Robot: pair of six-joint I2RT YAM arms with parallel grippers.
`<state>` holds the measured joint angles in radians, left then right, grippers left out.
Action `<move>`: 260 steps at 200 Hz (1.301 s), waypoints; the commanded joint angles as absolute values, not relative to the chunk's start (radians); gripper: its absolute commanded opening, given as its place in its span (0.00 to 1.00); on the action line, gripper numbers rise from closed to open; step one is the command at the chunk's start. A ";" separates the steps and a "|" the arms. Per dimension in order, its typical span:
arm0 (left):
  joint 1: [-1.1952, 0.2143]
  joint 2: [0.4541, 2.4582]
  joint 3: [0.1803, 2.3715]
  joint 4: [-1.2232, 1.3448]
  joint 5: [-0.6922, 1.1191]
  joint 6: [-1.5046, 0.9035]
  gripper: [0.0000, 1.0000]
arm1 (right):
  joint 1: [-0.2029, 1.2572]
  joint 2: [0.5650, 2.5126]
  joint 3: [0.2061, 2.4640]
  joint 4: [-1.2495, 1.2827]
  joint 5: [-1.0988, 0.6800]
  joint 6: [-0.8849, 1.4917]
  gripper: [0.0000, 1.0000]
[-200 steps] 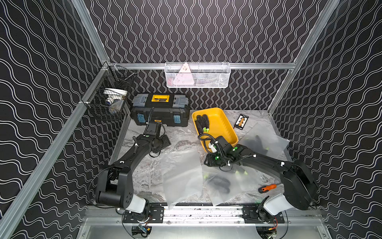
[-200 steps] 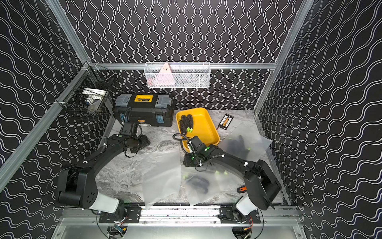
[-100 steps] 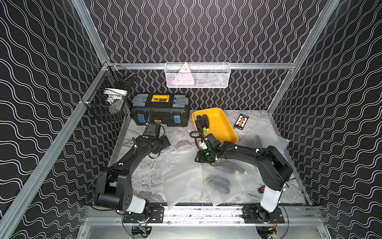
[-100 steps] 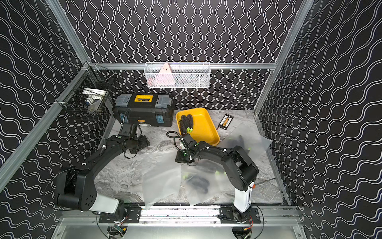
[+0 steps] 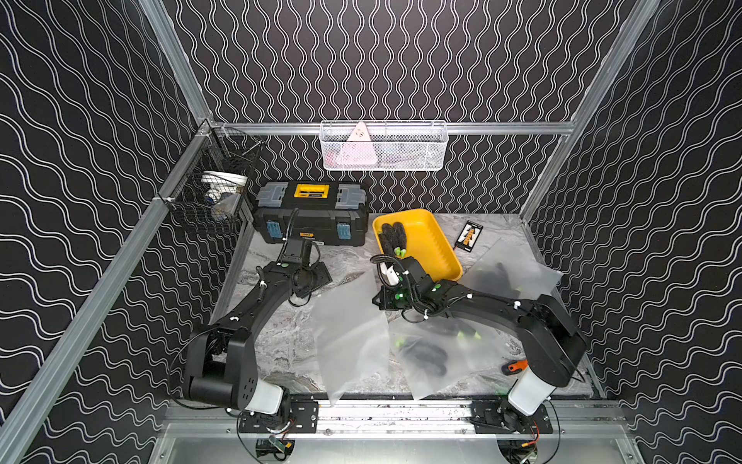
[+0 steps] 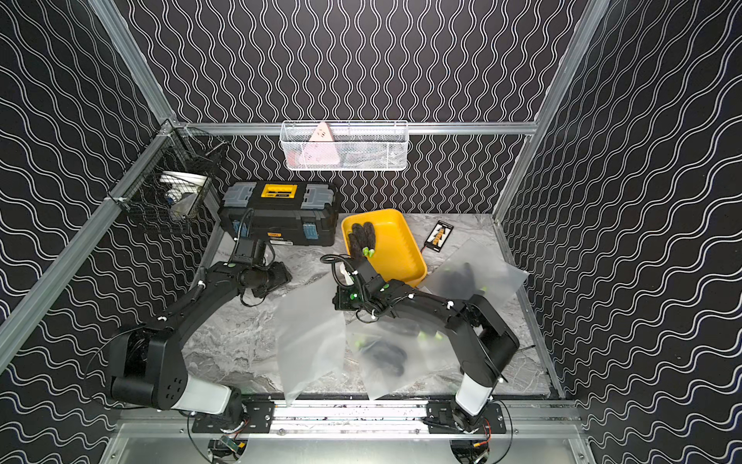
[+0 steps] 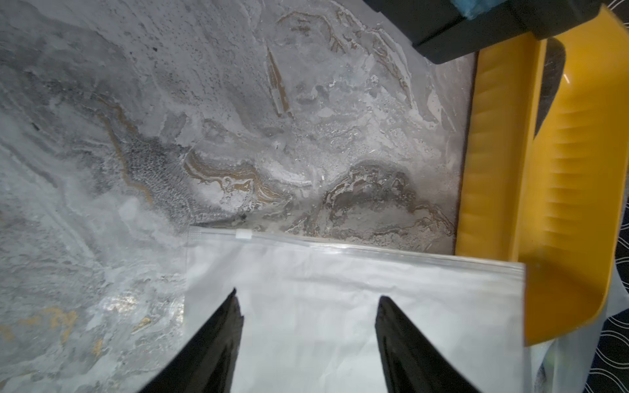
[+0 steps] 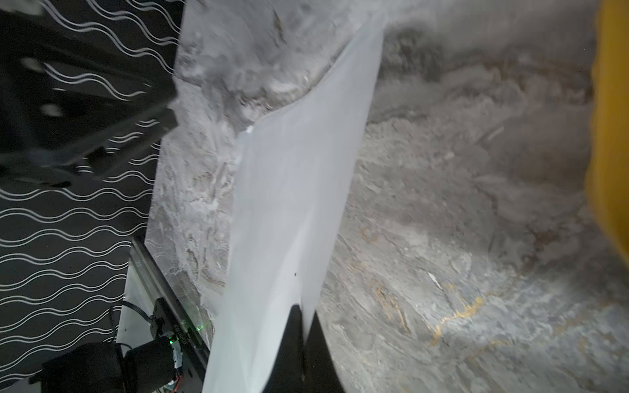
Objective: Place the eggplant in a zip-top bag and seal the zipper
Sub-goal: Adjust the zipper food storage bag at the center of the board.
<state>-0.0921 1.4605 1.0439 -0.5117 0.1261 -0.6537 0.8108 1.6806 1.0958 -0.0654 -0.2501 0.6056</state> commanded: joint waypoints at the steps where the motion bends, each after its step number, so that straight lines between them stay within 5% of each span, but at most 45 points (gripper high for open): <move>1: -0.091 1.455 1.087 -0.539 0.146 -0.653 0.67 | 0.842 1.605 1.096 0.004 -0.103 0.517 0.00; 50: -0.076 1.440 1.164 -0.554 0.211 -0.673 0.68 | 0.916 1.460 1.019 0.048 0.188 0.413 0.00; 101: -0.092 1.453 1.174 -0.520 0.282 -0.699 0.68 | 1.048 1.500 0.940 0.166 0.279 0.313 0.00; 142: -0.108 1.462 1.153 -0.531 0.252 -0.671 0.68 | 1.166 1.571 0.935 0.056 0.242 0.404 0.28; 170: -0.116 1.479 1.142 -0.533 0.230 -0.650 0.68 | 1.194 1.549 0.900 -0.003 0.161 0.453 0.37; 207: -0.136 1.491 1.129 -0.541 0.187 -0.623 0.68 | 1.160 1.417 0.845 -0.114 0.220 0.445 0.46; 260: -0.162 1.489 1.118 -0.537 0.178 -0.623 0.68 | 0.906 1.246 0.835 -0.286 0.178 0.385 0.51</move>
